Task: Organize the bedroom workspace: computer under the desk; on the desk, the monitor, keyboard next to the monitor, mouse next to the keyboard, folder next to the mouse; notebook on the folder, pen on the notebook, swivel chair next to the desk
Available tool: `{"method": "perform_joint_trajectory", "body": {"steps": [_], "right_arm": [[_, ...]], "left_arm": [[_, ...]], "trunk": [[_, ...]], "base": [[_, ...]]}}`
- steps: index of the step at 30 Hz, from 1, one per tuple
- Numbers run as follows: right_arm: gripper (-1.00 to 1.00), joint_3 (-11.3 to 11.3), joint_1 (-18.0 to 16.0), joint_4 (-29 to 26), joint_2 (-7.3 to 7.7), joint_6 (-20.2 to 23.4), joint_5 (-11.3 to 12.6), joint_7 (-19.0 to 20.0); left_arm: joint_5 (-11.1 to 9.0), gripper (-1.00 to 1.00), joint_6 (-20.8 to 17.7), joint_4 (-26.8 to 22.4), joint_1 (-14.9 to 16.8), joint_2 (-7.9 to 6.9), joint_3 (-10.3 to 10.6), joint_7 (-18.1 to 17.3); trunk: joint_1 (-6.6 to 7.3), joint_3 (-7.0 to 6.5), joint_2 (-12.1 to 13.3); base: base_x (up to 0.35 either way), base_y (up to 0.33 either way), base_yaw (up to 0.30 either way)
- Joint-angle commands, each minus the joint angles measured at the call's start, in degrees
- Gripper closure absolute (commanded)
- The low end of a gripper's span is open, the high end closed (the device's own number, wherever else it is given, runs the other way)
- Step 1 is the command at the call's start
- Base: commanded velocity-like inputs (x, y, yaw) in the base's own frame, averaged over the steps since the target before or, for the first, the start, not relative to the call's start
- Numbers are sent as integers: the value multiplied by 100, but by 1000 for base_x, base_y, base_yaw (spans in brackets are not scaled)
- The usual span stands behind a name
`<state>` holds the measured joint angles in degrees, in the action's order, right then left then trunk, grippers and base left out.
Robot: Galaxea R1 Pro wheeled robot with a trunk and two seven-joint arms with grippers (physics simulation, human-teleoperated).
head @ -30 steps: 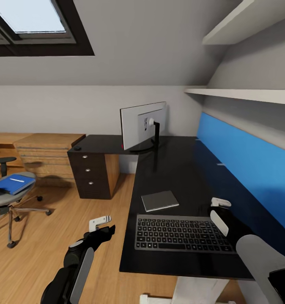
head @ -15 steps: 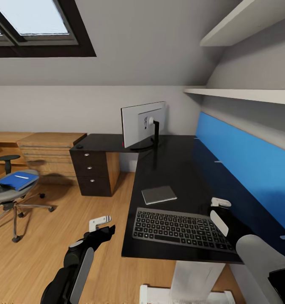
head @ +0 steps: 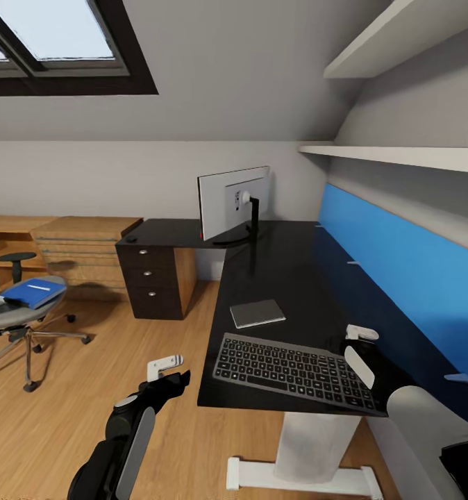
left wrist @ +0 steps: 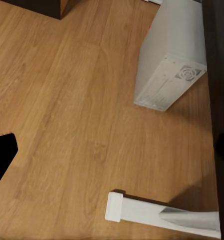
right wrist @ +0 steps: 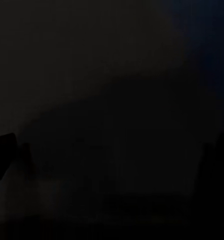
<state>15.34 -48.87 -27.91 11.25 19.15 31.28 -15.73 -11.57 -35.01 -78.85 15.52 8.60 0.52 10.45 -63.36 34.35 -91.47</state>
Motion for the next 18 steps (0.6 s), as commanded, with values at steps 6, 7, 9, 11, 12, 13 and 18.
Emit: {"method": "perform_joint_trajectory", "body": {"steps": [6, 7, 9, 11, 12, 13, 18], "right_arm": [[-100, 50, 0, 435, 9, 53, 45, -53], [-100, 54, 0, 435, 9, 50, 41, -53], [-100, 61, 0, 434, 9, 46, 38, -53], [-100, 64, 0, 435, 9, 45, 37, -53], [-100, 65, 0, 435, 9, 45, 36, -53], [-100, 65, 0, 435, 9, 45, 36, -53], [-100, 73, 0, 435, 2, 45, 36, -53]], "left_arm": [[-57, -100, -23, -2, 3, -7, 51, 39], [-57, -100, -23, -1, 3, -7, 52, 39], [-56, -100, -23, 0, 3, -5, 53, 37], [-56, -100, -23, 1, 3, -6, 58, 37], [-56, -100, -23, 1, 3, -7, 60, 40], [-56, -100, -23, 1, 3, -7, 60, 42], [-56, -100, -23, 1, 3, -7, 62, 35]], "trunk": [[2, 7, -3], [2, 7, -3], [2, 7, -3], [2, 7, -3], [2, 7, -3], [2, 7, -3], [2, 7, -3]], "base": [[-116, -84, 0], [-159, -81, 0], [-62, -31, 0], [-34, -11, 0], [-116, -6, 0], [-195, -4, 0], [-216, -1, 0]]}}
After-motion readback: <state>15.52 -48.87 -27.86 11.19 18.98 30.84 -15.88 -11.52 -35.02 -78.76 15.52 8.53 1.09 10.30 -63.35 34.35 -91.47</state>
